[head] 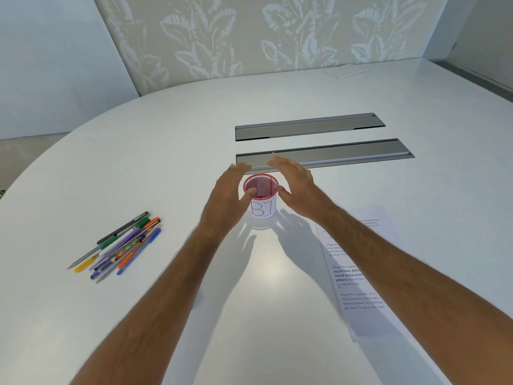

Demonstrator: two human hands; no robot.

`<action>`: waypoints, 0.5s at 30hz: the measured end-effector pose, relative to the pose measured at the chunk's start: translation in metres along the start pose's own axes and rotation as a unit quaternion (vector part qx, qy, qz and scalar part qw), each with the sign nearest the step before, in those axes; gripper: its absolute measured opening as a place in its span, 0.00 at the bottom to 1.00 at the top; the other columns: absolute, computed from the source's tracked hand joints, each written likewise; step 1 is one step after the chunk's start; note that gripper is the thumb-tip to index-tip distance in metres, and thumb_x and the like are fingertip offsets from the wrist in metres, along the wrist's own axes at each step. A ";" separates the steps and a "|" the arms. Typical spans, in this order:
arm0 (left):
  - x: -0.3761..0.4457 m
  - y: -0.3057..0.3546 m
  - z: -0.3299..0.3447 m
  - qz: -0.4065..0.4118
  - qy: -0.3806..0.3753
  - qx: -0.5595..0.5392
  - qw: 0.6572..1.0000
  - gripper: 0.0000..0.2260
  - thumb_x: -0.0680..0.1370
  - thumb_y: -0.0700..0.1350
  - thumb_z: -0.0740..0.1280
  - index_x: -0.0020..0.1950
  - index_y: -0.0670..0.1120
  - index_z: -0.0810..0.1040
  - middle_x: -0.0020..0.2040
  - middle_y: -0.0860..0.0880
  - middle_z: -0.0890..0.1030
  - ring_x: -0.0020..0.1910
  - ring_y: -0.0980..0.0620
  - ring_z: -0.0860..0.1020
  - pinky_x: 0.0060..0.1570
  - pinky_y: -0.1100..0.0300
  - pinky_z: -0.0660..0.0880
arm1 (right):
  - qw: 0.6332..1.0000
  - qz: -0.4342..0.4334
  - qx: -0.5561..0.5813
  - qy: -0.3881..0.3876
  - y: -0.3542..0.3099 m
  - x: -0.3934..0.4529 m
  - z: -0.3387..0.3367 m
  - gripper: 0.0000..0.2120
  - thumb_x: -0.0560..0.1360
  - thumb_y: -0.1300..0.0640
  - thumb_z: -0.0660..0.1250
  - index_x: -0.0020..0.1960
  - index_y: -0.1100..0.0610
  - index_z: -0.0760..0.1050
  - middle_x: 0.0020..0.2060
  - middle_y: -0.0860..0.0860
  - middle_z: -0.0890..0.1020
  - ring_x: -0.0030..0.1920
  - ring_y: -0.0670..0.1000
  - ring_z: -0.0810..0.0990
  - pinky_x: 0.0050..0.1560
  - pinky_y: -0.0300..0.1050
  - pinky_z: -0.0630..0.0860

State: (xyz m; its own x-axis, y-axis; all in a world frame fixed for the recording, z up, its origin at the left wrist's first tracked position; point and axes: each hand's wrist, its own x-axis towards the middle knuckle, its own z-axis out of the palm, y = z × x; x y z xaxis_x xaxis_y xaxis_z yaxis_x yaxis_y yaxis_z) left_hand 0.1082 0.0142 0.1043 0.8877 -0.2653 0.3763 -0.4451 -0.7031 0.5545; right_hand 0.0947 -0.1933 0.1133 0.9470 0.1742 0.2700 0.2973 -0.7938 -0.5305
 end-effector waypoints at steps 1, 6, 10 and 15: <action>-0.007 -0.002 0.002 -0.003 0.001 0.003 1.000 0.25 0.82 0.42 0.72 0.78 0.43 0.72 0.79 0.43 0.72 0.81 0.42 0.66 0.79 0.49 0.61 | 1.000 0.008 0.002 0.004 0.002 -0.006 0.002 0.29 0.83 0.65 0.67 0.81 0.56 0.65 0.83 0.54 0.65 0.83 0.57 0.62 0.80 0.62 0.56; -0.043 -0.016 0.014 -0.065 -0.005 0.007 0.998 0.29 0.82 0.45 0.72 0.81 0.43 0.67 0.84 0.44 0.64 0.84 0.42 0.58 0.80 0.45 0.58 | 0.998 0.064 -0.015 -0.006 0.015 -0.037 0.017 0.31 0.83 0.60 0.68 0.83 0.58 0.60 0.84 0.55 0.63 0.83 0.58 0.61 0.80 0.57 0.56; -0.066 -0.029 0.026 -0.095 -0.030 0.021 0.995 0.30 0.83 0.48 0.71 0.81 0.42 0.65 0.84 0.44 0.63 0.85 0.42 0.56 0.81 0.41 0.59 | 0.993 0.105 -0.028 -0.046 0.024 -0.063 0.030 0.32 0.85 0.55 0.66 0.84 0.60 0.57 0.85 0.56 0.59 0.84 0.57 0.58 0.81 0.53 0.54; -0.088 -0.035 0.043 -0.113 -0.054 0.041 0.991 0.28 0.85 0.51 0.66 0.82 0.43 0.65 0.85 0.46 0.62 0.86 0.44 0.49 0.82 0.42 0.57 | 0.981 0.131 -0.087 -0.116 0.031 -0.090 0.048 0.34 0.88 0.47 0.59 0.85 0.63 0.51 0.86 0.59 0.52 0.86 0.57 0.52 0.83 0.50 0.49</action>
State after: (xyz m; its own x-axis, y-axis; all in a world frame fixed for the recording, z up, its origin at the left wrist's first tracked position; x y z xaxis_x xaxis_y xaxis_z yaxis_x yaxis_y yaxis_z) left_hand 0.0511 0.0341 0.0202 0.9730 -0.1606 0.1659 -0.2266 -0.8029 0.5514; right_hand 0.0244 -0.2056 0.0336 0.9963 0.0636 -0.0576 0.0348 -0.9130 -0.4065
